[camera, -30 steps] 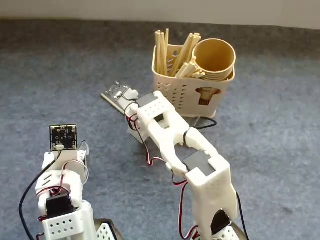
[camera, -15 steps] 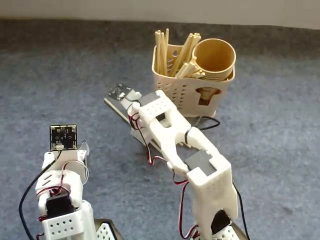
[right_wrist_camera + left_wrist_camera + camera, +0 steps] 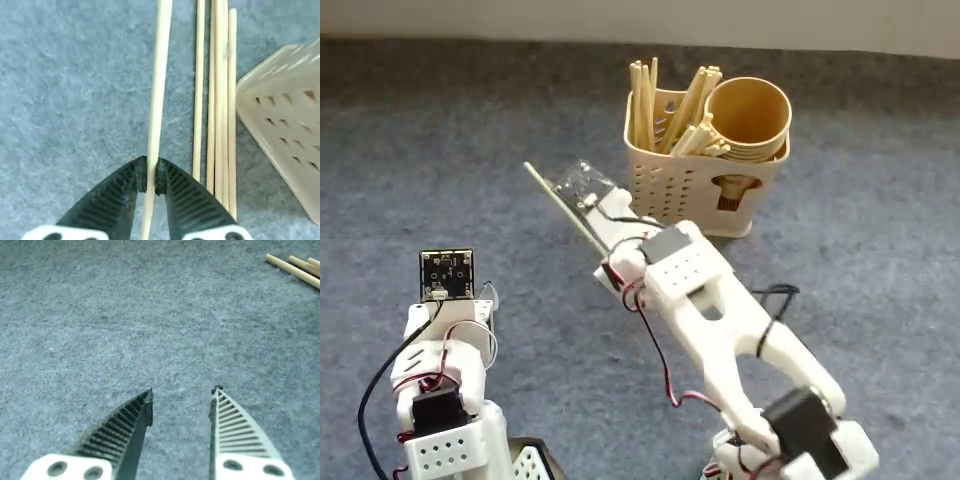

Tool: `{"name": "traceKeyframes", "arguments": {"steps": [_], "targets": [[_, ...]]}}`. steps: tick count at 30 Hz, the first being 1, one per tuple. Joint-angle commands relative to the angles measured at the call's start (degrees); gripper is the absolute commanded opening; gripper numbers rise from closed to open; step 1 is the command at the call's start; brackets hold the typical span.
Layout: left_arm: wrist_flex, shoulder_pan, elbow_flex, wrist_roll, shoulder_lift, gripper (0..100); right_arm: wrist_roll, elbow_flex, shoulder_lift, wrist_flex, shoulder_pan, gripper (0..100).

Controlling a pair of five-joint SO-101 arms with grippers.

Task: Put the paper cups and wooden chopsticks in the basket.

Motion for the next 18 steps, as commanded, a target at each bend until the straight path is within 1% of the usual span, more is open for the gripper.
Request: {"name": "traceKeyframes", "arguments": {"steps": [1, 5, 8, 14, 18], "targets": [[0.18, -0.31, 1.1, -0.62, -0.22, 19, -0.7, 3.82, -8.84, -5.14, -0.48, 0.4], [0.18, -0.31, 1.1, -0.62, -0.22, 19, -0.79, 6.9, -15.16, -5.41, -3.47, 0.4], [0.18, -0.31, 1.1, -0.62, -0.22, 19, -3.34, 7.52, -20.7, -5.41, -5.32, 0.4], [0.18, -0.31, 1.1, -0.62, -0.22, 19, -4.66, 7.25, -29.67, -5.58, -3.91, 0.4], [0.18, -0.31, 1.1, -0.62, -0.22, 19, -4.66, 7.52, -33.8, -12.88, -1.71, 0.4]]}}
